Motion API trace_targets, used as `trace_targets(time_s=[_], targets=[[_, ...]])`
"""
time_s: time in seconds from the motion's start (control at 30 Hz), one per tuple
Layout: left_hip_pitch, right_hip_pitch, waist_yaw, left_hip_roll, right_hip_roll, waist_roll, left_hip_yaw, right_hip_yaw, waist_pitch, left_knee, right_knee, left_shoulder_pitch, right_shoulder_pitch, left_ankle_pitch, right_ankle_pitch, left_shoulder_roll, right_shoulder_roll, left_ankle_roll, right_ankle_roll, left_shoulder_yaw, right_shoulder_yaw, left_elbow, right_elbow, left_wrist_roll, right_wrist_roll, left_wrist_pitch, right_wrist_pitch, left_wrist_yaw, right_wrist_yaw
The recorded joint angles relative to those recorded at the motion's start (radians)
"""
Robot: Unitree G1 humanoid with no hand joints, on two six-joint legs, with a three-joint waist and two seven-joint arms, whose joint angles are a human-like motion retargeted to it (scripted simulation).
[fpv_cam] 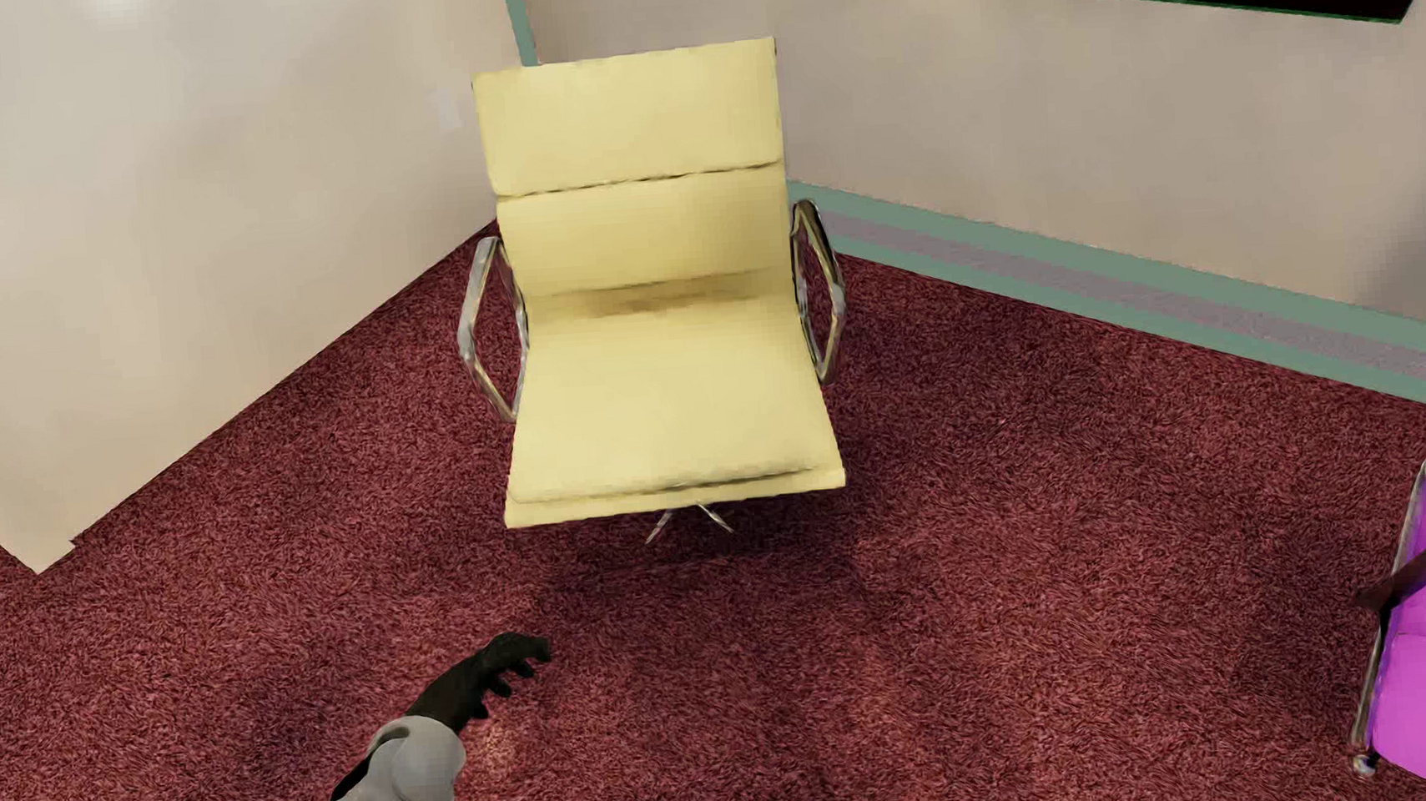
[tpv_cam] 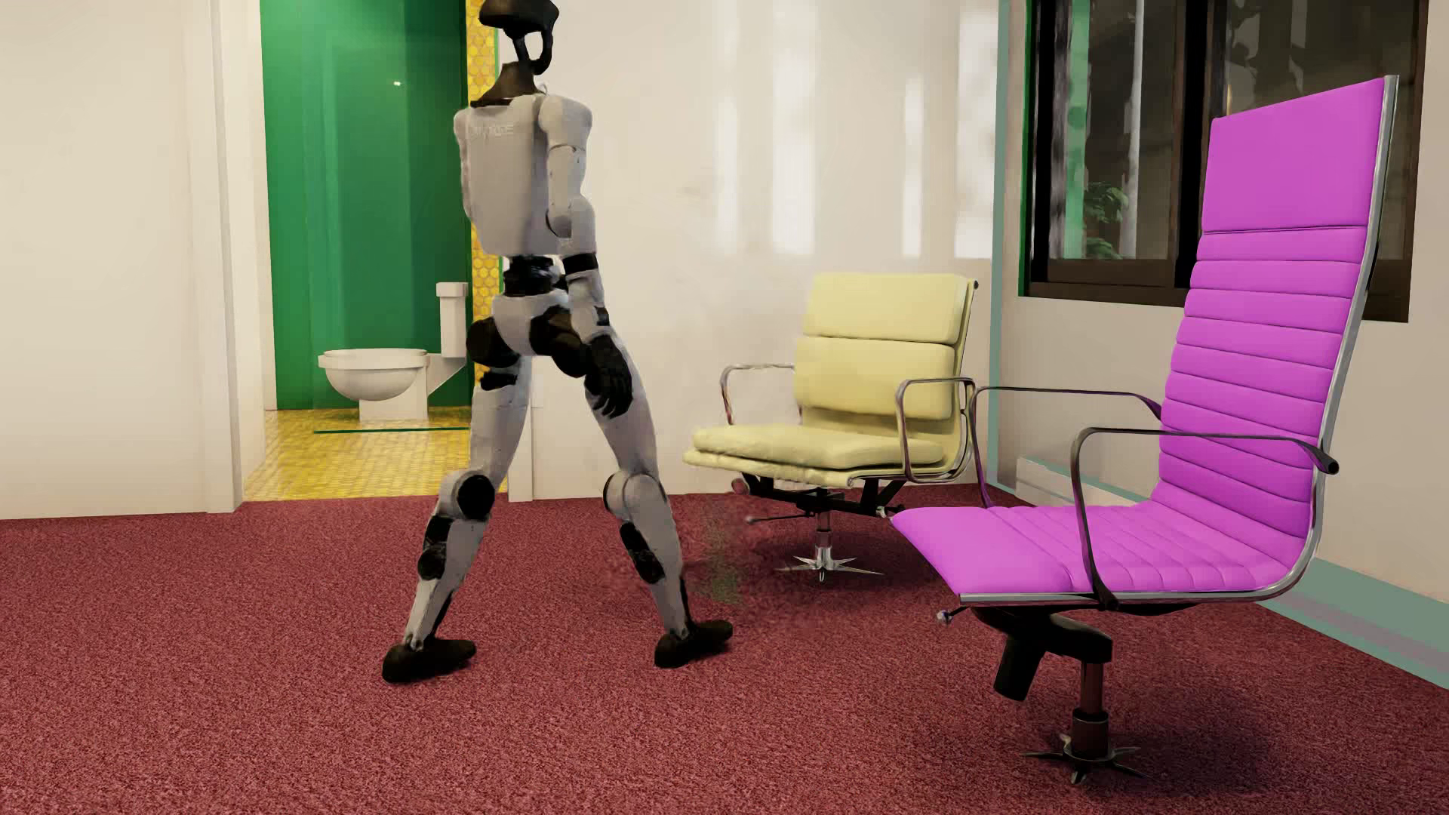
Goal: Sit on the light yellow chair
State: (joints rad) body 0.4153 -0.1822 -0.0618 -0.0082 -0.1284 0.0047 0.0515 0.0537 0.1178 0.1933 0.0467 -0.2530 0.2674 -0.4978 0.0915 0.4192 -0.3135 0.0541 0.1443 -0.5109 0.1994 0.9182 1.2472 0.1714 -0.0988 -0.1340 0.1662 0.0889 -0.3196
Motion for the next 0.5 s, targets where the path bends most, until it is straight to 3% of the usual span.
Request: trace_targets(time_s=[0.03,0.07,0.1,0.13,0.17,0.2,0.23,0.27,0.3,0.33,0.37,0.4,0.43,0.47,0.5], targets=[[0.041,-0.001,-0.002,0.008,-0.024,-0.007,-0.01,0.066,-0.006,0.02,0.02,-0.003,0.036,-0.027,0.038,0.0,-0.007,-0.025,0.076,-0.005,-0.006,-0.028,0.001,0.008,0.027,0.007,-0.003,0.025,-0.012],[0.056,-0.009,-0.01,0.04,-0.009,-0.007,-0.019,0.052,0.003,0.082,0.129,0.005,0.047,-0.044,0.087,0.003,-0.005,-0.057,0.119,-0.009,-0.029,-0.06,0.01,0.017,0.012,-0.011,-0.027,-0.011,0.017],[0.024,-0.023,-0.008,0.071,-0.002,0.007,-0.039,0.014,-0.009,0.188,0.217,0.022,0.045,-0.065,0.082,-0.015,-0.01,-0.064,0.092,0.026,-0.041,-0.076,0.019,0.064,-0.009,0.007,-0.019,-0.028,0.026],[-0.011,0.024,-0.002,0.1,0.011,0.016,-0.053,-0.007,0.012,0.343,0.255,0.042,0.022,-0.017,0.016,-0.036,-0.013,-0.102,0.08,0.057,-0.029,-0.056,0.035,0.055,-0.051,-0.021,-0.036,-0.025,0.013],[-0.094,0.111,0.021,0.137,0.005,0.004,-0.063,-0.045,0.031,0.571,0.237,0.056,0.002,0.07,-0.023,-0.056,0.002,-0.158,0.061,0.049,-0.034,0.005,0.035,0.074,-0.074,-0.019,-0.051,-0.013,0.02],[-0.219,0.154,0.05,0.161,0.009,-0.002,-0.097,-0.046,0.022,0.784,0.211,0.084,-0.03,0.144,-0.047,-0.053,0.005,-0.201,0.036,0.051,-0.012,0.013,0.022,0.053,-0.089,-0.02,-0.03,-0.068,0.035],[-0.345,0.197,0.068,0.168,0.011,0.0,-0.096,-0.069,0.035,0.971,0.201,0.094,-0.075,0.172,-0.088,-0.071,-0.011,-0.142,0.021,0.06,0.013,0.07,0.001,0.123,-0.131,0.006,-0.057,-0.063,0.009],[-0.441,0.246,0.094,0.162,0.02,-0.011,-0.091,-0.108,0.045,1.07,0.181,0.112,-0.123,0.141,-0.095,-0.079,-0.035,-0.089,-0.032,0.092,0.037,0.112,-0.037,0.125,-0.159,-0.002,-0.052,-0.117,0.05],[-0.541,0.302,0.109,0.158,0.031,-0.02,-0.105,-0.115,0.067,1.104,0.143,0.135,-0.179,0.135,-0.107,-0.091,-0.052,-0.077,-0.061,0.106,0.077,0.155,-0.056,0.16,-0.157,0.027,-0.082,-0.084,0.055],[-0.613,0.365,0.136,0.153,0.048,-0.016,-0.098,-0.143,0.085,1.087,0.091,0.159,-0.246,0.106,-0.134,-0.108,-0.084,-0.124,-0.06,0.144,0.103,0.217,-0.051,0.159,-0.185,0.032,-0.102,-0.079,0.053],[-0.673,0.415,0.157,0.132,0.058,-0.012,-0.116,-0.155,0.087,0.99,0.042,0.196,-0.291,0.091,-0.142,-0.121,-0.112,-0.139,-0.081,0.17,0.148,0.258,-0.061,0.14,-0.167,0.038,-0.077,-0.075,0.028],[-0.702,0.479,0.176,0.108,0.073,-0.009,-0.124,-0.168,0.094,0.836,-0.023,0.217,-0.339,0.088,-0.152,-0.125,-0.155,-0.121,-0.073,0.201,0.16,0.302,-0.077,0.134,-0.147,0.047,-0.112,-0.066,0.039],[-0.682,0.522,0.188,0.092,0.082,-0.002,-0.116,-0.176,0.086,0.624,-0.039,0.259,-0.363,0.123,-0.179,-0.121,-0.196,-0.087,-0.078,0.225,0.194,0.325,-0.085,0.125,-0.153,0.061,-0.086,-0.067,-0.011],[-0.616,0.584,0.19,0.03,0.111,0.009,-0.028,-0.197,0.103,0.409,-0.049,0.29,-0.389,0.202,-0.21,-0.102,-0.234,0.038,-0.091,0.232,0.192,0.33,-0.101,0.129,-0.123,0.046,-0.161,-0.055,0.042],[-0.588,0.599,0.183,-0.05,0.142,0.034,0.074,-0.233,0.102,0.291,-0.018,0.32,-0.413,0.287,-0.25,-0.094,-0.269,0.197,-0.113,0.273,0.176,0.333,-0.112,0.149,-0.102,0.06,-0.156,-0.041,0.031]])
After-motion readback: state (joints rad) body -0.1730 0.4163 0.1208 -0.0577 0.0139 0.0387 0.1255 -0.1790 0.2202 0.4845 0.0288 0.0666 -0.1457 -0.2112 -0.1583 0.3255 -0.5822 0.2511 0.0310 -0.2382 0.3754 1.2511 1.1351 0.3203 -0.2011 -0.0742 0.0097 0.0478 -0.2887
